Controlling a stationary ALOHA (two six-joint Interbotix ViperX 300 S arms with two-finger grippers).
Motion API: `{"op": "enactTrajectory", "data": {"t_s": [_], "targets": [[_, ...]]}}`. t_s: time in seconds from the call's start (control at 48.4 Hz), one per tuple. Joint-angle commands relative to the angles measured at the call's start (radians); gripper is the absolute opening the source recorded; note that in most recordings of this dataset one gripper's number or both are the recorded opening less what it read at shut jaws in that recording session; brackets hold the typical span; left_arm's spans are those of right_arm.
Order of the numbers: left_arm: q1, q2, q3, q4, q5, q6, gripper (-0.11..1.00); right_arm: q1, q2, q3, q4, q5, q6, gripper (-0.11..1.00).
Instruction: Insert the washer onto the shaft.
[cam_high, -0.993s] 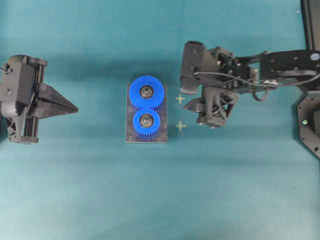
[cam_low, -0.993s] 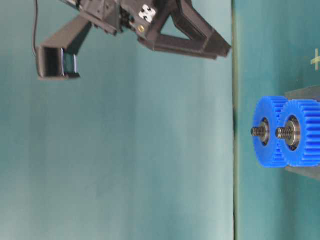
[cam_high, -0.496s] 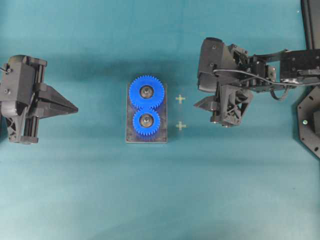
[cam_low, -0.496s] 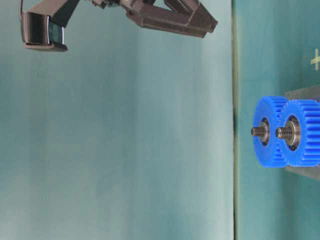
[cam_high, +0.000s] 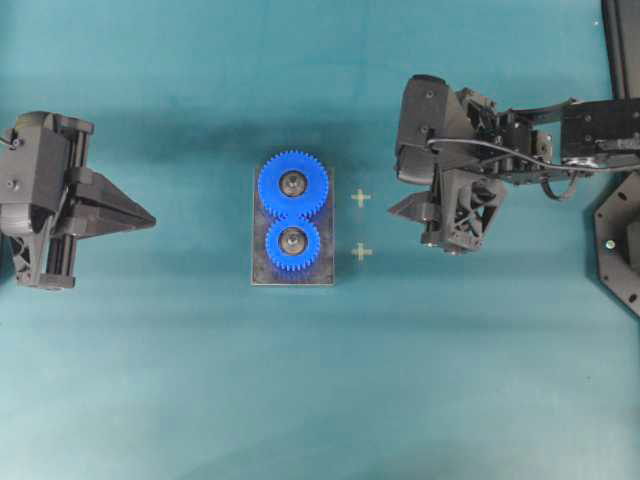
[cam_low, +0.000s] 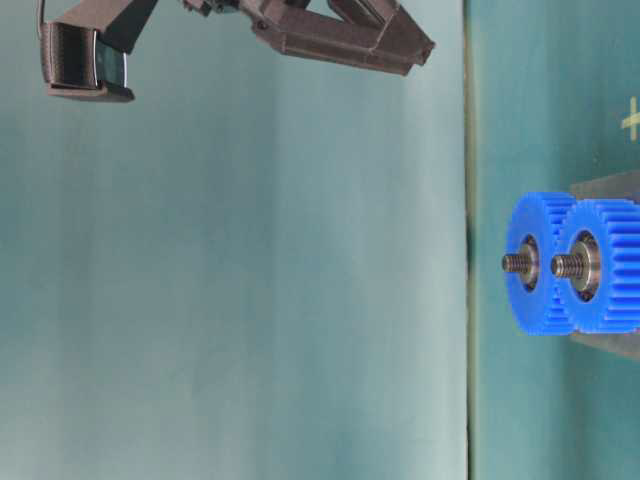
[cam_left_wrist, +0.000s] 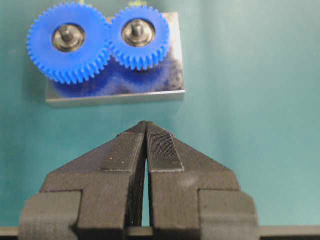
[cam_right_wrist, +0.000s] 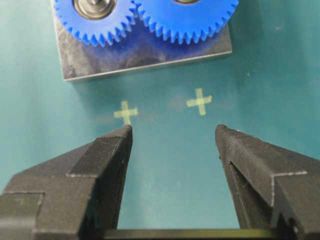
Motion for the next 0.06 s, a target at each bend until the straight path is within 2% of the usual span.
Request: {"op": "enactTrajectory", "data": {"t_s": [0.0, 0.041], "targets": [[-0.002, -0.003, -0.02, 0.003, -0.005, -0.002, 0.0, -0.003, -0.02, -0.009, 0.0, -0.006, -0.008, 0.69], [-0.002, -0.003, -0.02, 0.003, -0.005, -0.002, 0.0, -0.002, -0.02, -0.009, 0.0, -0.008, -0.008, 0.68]]}}
